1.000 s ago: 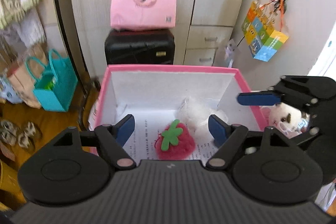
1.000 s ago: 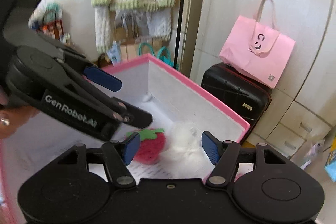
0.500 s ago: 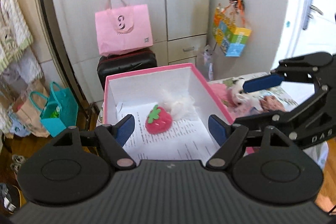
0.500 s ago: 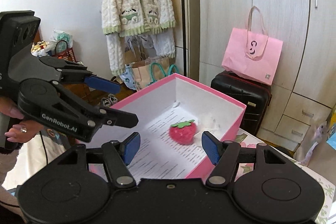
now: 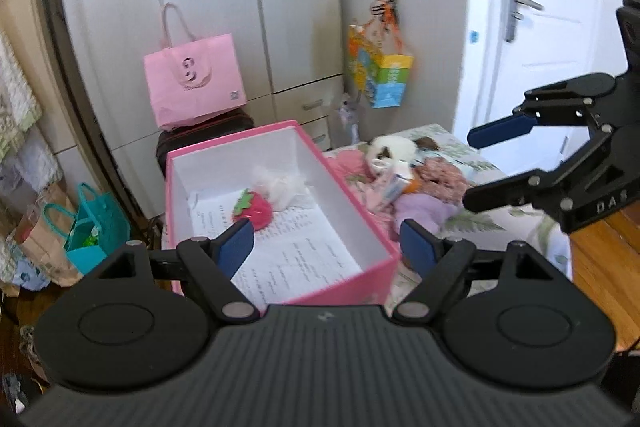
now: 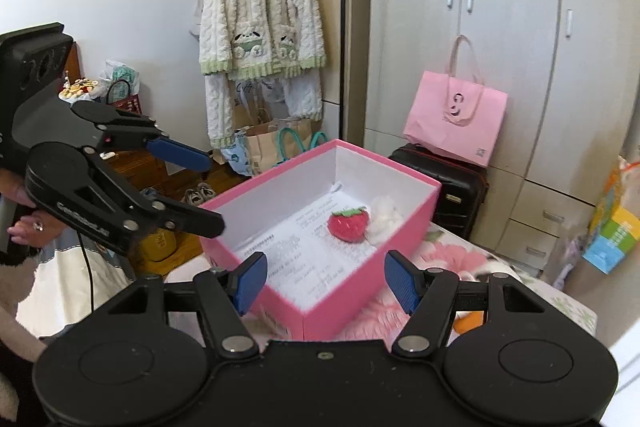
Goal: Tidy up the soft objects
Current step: 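Withdraw both tools from the box toward the remaining items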
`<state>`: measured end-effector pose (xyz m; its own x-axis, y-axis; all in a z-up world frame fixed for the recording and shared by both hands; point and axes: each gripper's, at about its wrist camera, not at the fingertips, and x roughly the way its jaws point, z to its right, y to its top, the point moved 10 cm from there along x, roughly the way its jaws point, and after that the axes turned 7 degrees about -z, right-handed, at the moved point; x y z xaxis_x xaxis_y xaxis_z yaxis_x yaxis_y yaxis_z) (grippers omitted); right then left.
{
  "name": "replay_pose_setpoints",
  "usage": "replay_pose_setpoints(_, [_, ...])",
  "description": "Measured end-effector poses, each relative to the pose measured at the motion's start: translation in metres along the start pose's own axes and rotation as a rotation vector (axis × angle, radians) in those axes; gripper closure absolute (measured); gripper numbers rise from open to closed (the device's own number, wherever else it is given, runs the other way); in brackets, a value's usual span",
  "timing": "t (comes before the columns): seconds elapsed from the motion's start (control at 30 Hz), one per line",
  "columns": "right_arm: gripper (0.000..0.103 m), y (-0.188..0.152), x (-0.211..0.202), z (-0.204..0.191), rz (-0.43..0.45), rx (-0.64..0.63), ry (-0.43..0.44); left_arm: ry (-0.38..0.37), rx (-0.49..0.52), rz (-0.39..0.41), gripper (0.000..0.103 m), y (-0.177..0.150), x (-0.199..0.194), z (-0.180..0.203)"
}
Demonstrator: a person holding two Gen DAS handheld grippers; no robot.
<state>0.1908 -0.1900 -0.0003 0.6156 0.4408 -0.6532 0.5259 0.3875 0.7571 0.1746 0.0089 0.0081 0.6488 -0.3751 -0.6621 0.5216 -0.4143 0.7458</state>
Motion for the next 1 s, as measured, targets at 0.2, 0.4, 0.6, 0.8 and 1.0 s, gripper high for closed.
replay_pose_setpoints(0.2, [0.032,-0.037,-0.026,-0.001,-0.019,0.03,-0.047,-0.052,0.06,-0.033,0.023,-0.023,0.002,0.04])
replay_pose_setpoints(0.4, [0.032,-0.073,-0.04,-0.01,-0.031,0.029,-0.076,-0.106,0.11,-0.069,0.023,-0.044,0.013,0.079])
replay_pose_setpoints(0.6, [0.031,-0.099,-0.041,-0.008,-0.041,0.04,-0.117,-0.129,0.122,-0.104,0.023,-0.056,0.032,0.106])
replay_pose_setpoints(0.8, [0.029,-0.114,-0.038,0.009,-0.024,0.084,-0.138,-0.194,0.096,-0.122,0.023,-0.063,0.054,0.125])
replay_pose_setpoints(1.0, [0.029,-0.128,-0.019,0.039,-0.03,0.153,-0.143,-0.208,0.063,-0.087,0.023,-0.069,0.08,0.138])
